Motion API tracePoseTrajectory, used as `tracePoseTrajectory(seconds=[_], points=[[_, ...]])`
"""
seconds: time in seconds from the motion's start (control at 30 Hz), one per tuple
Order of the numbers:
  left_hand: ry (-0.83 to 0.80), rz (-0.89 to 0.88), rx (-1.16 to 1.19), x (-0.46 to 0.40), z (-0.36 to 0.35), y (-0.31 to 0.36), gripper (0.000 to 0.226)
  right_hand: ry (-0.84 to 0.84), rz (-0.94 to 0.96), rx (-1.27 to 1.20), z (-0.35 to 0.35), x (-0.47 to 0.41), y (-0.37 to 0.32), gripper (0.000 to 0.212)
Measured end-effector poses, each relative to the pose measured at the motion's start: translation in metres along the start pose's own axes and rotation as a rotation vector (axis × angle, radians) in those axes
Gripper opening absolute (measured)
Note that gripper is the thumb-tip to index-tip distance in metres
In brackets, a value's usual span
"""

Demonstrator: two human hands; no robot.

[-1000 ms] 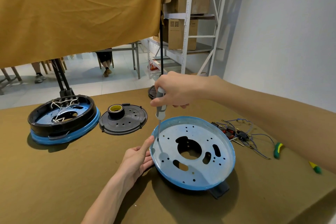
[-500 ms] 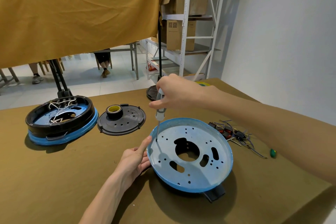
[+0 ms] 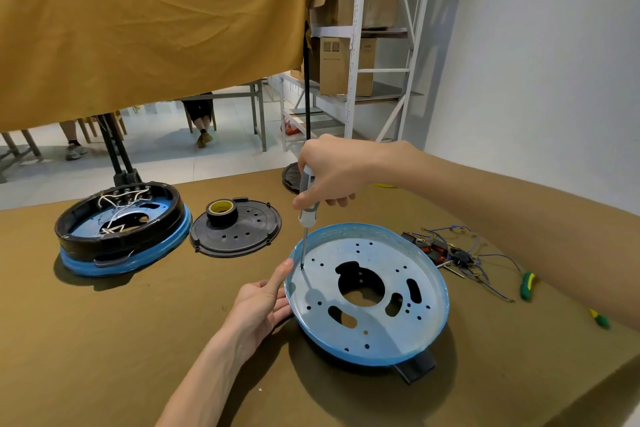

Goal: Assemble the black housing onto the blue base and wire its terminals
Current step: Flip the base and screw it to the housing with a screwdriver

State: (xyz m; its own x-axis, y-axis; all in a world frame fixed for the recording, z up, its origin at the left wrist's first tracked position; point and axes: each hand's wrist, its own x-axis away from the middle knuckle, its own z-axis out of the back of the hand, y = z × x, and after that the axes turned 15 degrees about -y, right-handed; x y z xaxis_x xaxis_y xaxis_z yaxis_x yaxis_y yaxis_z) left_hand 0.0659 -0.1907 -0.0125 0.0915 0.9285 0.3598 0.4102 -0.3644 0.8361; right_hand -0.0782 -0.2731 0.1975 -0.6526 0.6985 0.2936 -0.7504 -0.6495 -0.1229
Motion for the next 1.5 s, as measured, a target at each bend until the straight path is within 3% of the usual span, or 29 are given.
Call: tracePoseTrajectory(seconds=[0.17, 0.83, 0.9, 0.97, 1.07, 1.17, 1.23, 1.3, 1.37, 1.5], points=[[-0.008, -0.011, -0.002, -0.001, 0.000, -0.001, 0.103, -0.016, -0.001, -0.008, -0.001, -0.004, 0.002, 0.045], [0.013, 0.002, -0.001, 0.006, -0.006, 0.002, 0.096, 0.037, 0.007, -0.135, -0.004, 0.008, 0.011, 0.035], [0.036, -0.035, -0.022, 0.008, -0.007, -0.001, 0.085, 0.161, 0.021, -0.381, -0.007, 0.024, 0.032, 0.027], [0.061, -0.081, -0.103, 0.011, -0.010, -0.003, 0.068, 0.284, 0.027, -0.866, -0.022, 0.045, 0.055, 0.022], [0.097, -0.138, -0.276, 0.013, -0.018, -0.005, 0.043, 0.187, 0.035, -1.569, -0.071, 0.075, 0.085, 0.027], [0.121, -0.134, -0.399, 0.012, -0.023, -0.003, 0.044, 0.077, 0.050, -1.843, -0.117, 0.096, 0.105, 0.015], [0.129, -0.124, -0.491, 0.012, -0.024, -0.003, 0.045, 0.225, -0.052, -1.748, -0.134, 0.103, 0.123, 0.014], [0.125, -0.127, -0.609, 0.010, -0.025, -0.005, 0.034, 0.436, -0.261, -1.459, -0.148, 0.109, 0.136, 0.026], [0.116, -0.126, -0.691, 0.009, -0.024, -0.007, 0.023, 0.542, -0.423, -1.180, -0.163, 0.112, 0.147, 0.039], [0.197, -0.112, -0.714, -0.001, -0.022, -0.011, 0.037, 0.291, -0.448, -1.087, -0.191, 0.109, 0.142, 0.046]])
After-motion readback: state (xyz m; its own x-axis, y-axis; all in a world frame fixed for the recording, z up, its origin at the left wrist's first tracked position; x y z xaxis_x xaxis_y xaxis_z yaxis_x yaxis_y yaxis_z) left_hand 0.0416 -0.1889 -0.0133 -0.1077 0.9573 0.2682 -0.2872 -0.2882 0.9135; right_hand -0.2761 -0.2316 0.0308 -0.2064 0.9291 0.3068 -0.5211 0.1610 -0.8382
